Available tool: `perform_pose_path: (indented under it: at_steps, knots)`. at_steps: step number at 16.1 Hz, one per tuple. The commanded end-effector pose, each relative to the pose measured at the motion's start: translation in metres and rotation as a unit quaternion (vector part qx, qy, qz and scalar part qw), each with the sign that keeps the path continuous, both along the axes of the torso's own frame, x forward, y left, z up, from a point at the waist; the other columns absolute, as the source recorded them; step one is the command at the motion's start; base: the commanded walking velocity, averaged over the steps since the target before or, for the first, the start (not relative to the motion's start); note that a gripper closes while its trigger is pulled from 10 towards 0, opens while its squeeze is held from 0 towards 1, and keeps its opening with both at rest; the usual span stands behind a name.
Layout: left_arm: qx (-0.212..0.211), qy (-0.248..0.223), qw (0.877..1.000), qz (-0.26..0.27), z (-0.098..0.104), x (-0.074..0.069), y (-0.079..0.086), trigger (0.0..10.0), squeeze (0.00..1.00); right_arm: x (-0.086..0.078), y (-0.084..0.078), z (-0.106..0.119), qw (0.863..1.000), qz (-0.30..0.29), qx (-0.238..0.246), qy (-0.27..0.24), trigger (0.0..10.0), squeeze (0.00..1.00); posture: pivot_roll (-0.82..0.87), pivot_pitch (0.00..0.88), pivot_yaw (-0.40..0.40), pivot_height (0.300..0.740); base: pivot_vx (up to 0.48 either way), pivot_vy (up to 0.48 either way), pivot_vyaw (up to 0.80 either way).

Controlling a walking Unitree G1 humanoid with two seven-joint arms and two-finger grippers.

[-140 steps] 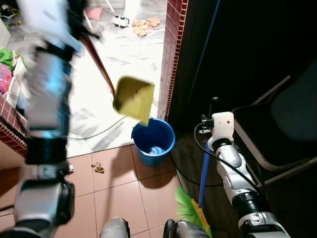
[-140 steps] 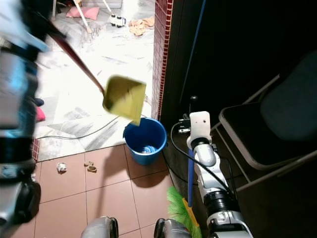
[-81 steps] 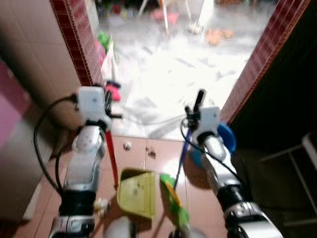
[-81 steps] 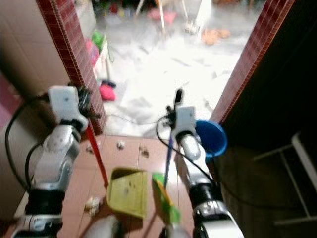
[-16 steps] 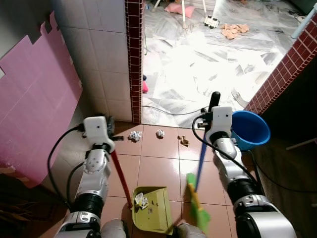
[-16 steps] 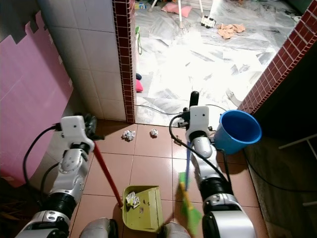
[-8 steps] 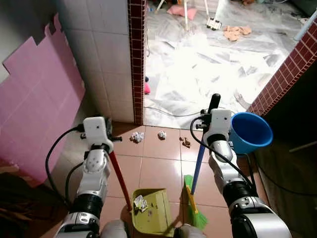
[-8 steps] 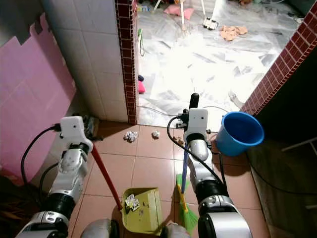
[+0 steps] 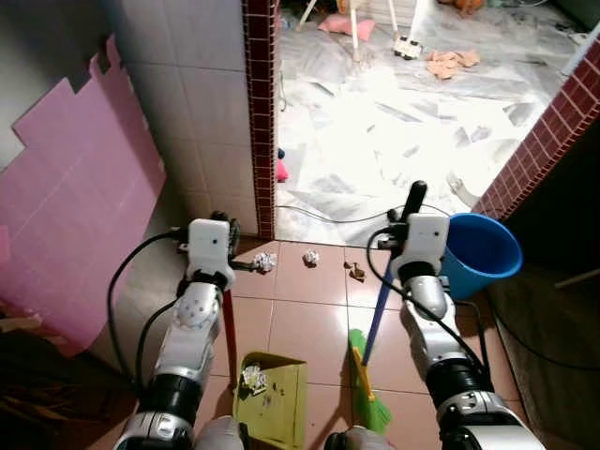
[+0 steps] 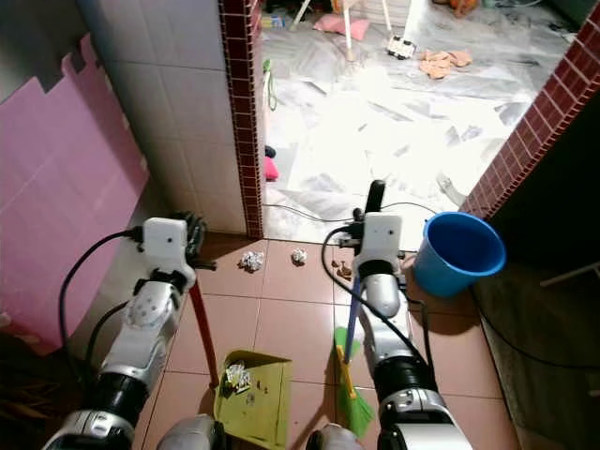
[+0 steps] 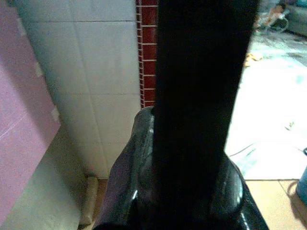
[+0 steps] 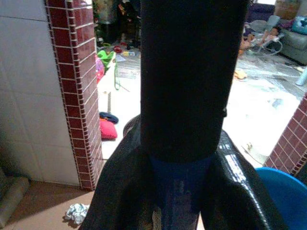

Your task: Sweep floor

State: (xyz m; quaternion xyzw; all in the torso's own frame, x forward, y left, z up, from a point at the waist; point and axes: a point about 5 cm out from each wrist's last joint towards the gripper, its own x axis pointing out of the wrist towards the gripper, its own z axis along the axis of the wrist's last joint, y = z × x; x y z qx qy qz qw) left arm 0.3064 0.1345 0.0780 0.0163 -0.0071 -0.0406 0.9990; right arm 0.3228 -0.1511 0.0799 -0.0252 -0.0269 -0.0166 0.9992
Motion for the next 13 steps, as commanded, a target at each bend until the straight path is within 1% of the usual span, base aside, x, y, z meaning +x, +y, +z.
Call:
perform_pose_path:
  at_steps: [1,2,3,4,5,6,8,9,11,13]
  knots:
    - [-0.009,-0.029,1.000,0.007,0.014,0.003,0.004,10.0,0.00,0.001,0.001,0.010,1.000,-0.001,0.002,-0.028,10.0,0.00,0.02,0.023,0.012,0.740,0.000,0.000,0.00]
    - [-0.014,-0.052,0.999,0.002,0.027,0.007,0.003,10.0,0.00,0.000,-0.006,0.016,0.999,-0.023,-0.016,-0.042,10.0,0.00,0.01,0.032,0.013,0.740,0.000,0.000,0.00]
    - [-0.016,-0.063,0.998,-0.001,0.035,0.010,0.002,10.0,0.00,-0.002,-0.014,0.019,0.997,-0.044,-0.039,-0.051,10.0,0.00,0.01,0.035,0.015,0.740,0.000,0.000,0.00]
    - [-0.015,-0.070,0.997,-0.008,0.040,0.013,0.000,10.0,0.00,-0.003,-0.026,0.017,0.996,-0.071,-0.042,-0.041,10.0,0.00,0.00,0.038,0.017,0.740,0.000,0.000,0.00]
    - [-0.016,-0.072,0.997,-0.008,0.042,0.014,0.000,10.0,0.00,-0.003,-0.031,0.015,0.996,-0.084,-0.017,-0.028,10.0,0.00,-0.01,0.039,0.017,0.740,0.000,0.000,0.00]
    - [-0.023,-0.072,0.997,-0.014,0.043,0.016,-0.002,10.0,0.00,-0.001,-0.030,0.016,0.996,-0.077,-0.018,-0.028,10.0,0.00,-0.02,0.036,0.016,0.740,0.000,0.000,-0.67]
    - [-0.020,-0.077,0.997,-0.021,0.045,0.017,-0.005,10.0,0.00,0.000,-0.027,0.019,0.997,-0.066,-0.023,-0.033,10.0,0.00,-0.02,0.036,0.014,0.740,0.000,0.000,-0.80]
    - [-0.027,-0.082,0.996,-0.026,0.051,0.018,-0.007,10.0,0.00,0.001,-0.024,0.017,0.998,-0.060,-0.015,-0.026,10.0,0.00,0.00,0.038,0.005,0.740,0.000,0.000,-0.80]
    - [-0.044,-0.097,0.994,-0.031,0.063,0.019,-0.010,10.0,0.00,0.003,-0.017,0.016,0.999,-0.047,-0.017,-0.016,10.0,0.00,0.01,0.044,-0.006,0.740,0.000,0.000,-0.80]
    - [-0.054,-0.111,0.992,-0.024,0.071,0.018,-0.009,10.0,0.00,0.004,-0.015,0.015,0.999,-0.041,-0.013,-0.009,10.0,0.00,0.00,0.050,-0.014,0.740,0.000,0.000,-0.80]
